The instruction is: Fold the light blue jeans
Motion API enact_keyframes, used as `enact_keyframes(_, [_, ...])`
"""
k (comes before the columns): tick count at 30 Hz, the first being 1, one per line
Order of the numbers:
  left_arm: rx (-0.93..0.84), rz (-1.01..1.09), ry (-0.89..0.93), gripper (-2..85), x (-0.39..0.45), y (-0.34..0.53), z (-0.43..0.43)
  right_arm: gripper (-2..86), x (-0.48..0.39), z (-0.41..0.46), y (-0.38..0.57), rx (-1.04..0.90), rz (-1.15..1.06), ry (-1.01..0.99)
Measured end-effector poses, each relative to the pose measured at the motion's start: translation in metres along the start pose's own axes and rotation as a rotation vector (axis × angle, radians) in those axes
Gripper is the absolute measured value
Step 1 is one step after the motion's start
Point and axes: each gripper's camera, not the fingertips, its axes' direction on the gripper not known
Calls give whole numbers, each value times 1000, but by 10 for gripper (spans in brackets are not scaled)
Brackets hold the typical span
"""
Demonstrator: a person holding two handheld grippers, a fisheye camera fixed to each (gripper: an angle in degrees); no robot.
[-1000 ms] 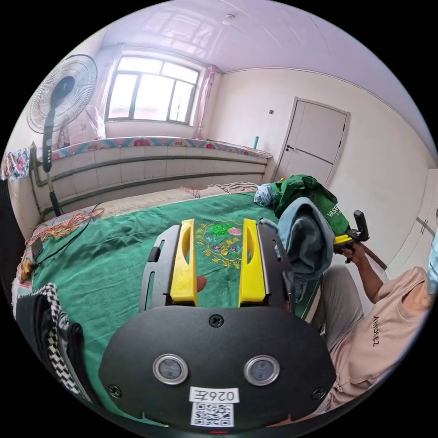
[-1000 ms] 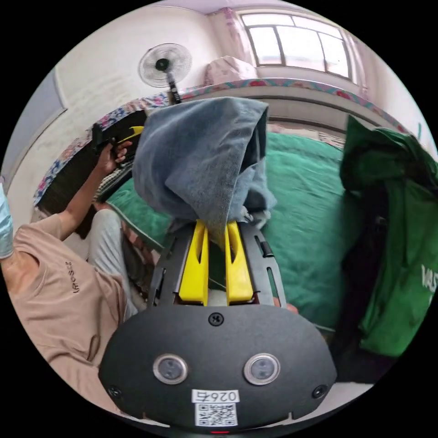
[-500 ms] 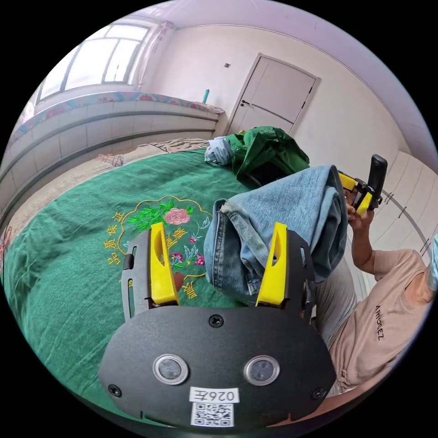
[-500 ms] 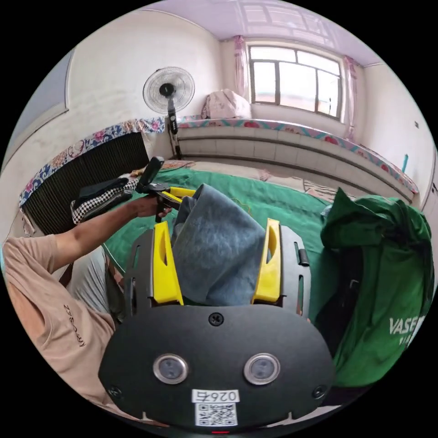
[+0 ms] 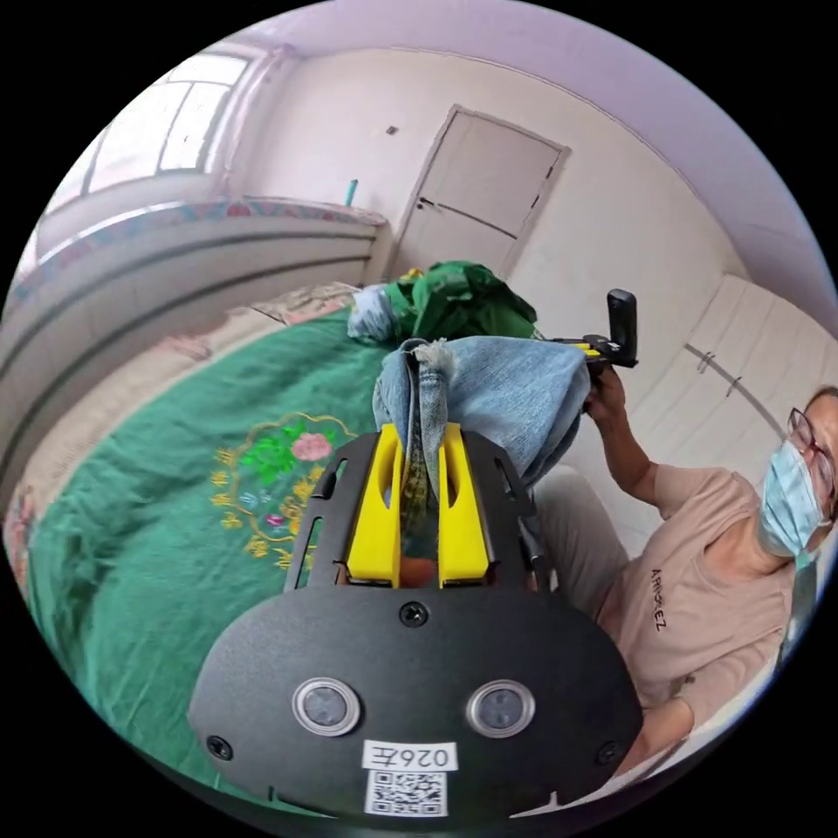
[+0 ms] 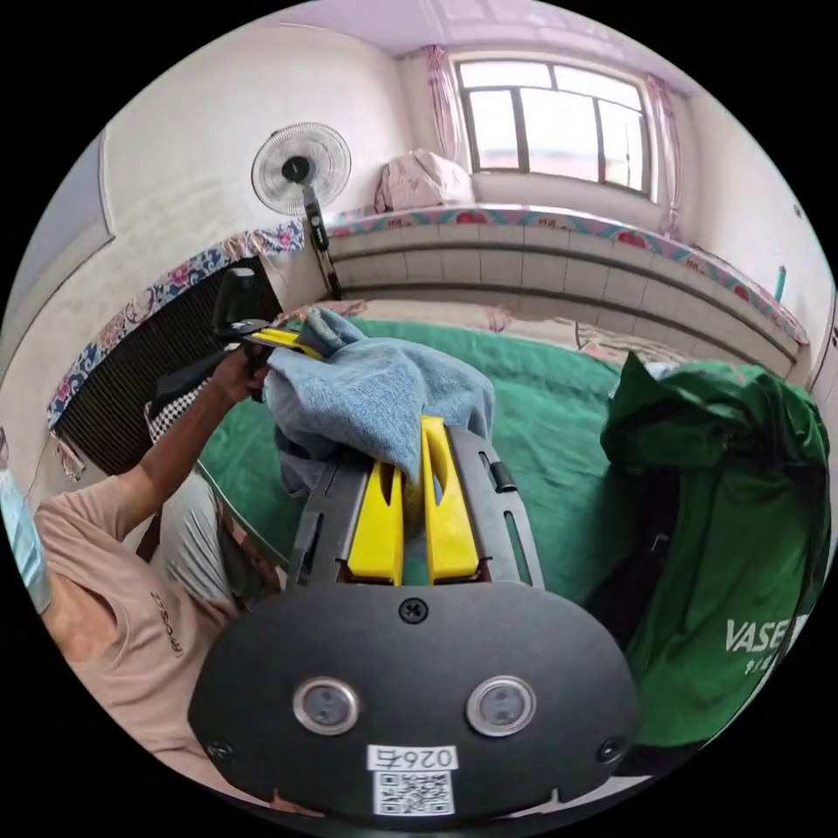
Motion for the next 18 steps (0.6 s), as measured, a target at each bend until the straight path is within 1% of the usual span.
enact_keyframes(1, [12, 9, -66, 67, 11, -7, -20, -12, -4, -3, -10, 36, -5, -6])
enact_keyframes(3, [76, 110, -346, 75, 76, -20, -96, -10, -20, -20, -44, 195, -28, -60])
enact_keyframes(5, [95, 173, -459, 97, 120, -9, -130, -6, -26, -21, -62, 225, -54, -104])
enact_keyframes(6, [93, 196, -497, 124, 141, 9, -141, 2, -23, -12, -69, 193, -54, -142])
enact_keyframes(7, [87, 196, -508, 141, 147, 21, -143, 7, -20, -7, -69, 178, -43, -159])
enact_keyframes(9, [3, 145, -490, 205, 155, 82, -134, 36, -1, 25, -50, 80, 28, -186])
enact_keyframes(10, [-23, 116, -488, 217, 152, 99, -130, 43, 3, 34, -42, 44, 49, -175])
enact_keyframes(11, [-63, 50, -500, 240, 145, 138, -120, 59, 12, 50, -26, -22, 93, -134])
enact_keyframes(12, [-89, -25, -499, 246, 134, 178, -113, 66, 18, 62, -7, -75, 127, -92])
enact_keyframes(13, [-99, -70, -484, 249, 128, 197, -110, 70, 21, 67, 1, -96, 141, -78])
enact_keyframes(14, [-112, -178, -441, 251, 112, 236, -106, 74, 25, 71, 16, -117, 168, -63])
enact_keyframes(15, [-113, -273, -404, 251, 99, 271, -106, 79, 26, 70, 28, -115, 192, -65])
enact_keyframes(16, [-110, -316, -394, 251, 93, 286, -106, 81, 26, 68, 31, -107, 199, -68])
enact_keyframes(18, [-82, -449, -406, 251, 77, 335, -109, 88, 11, 64, 32, -80, 178, -64])
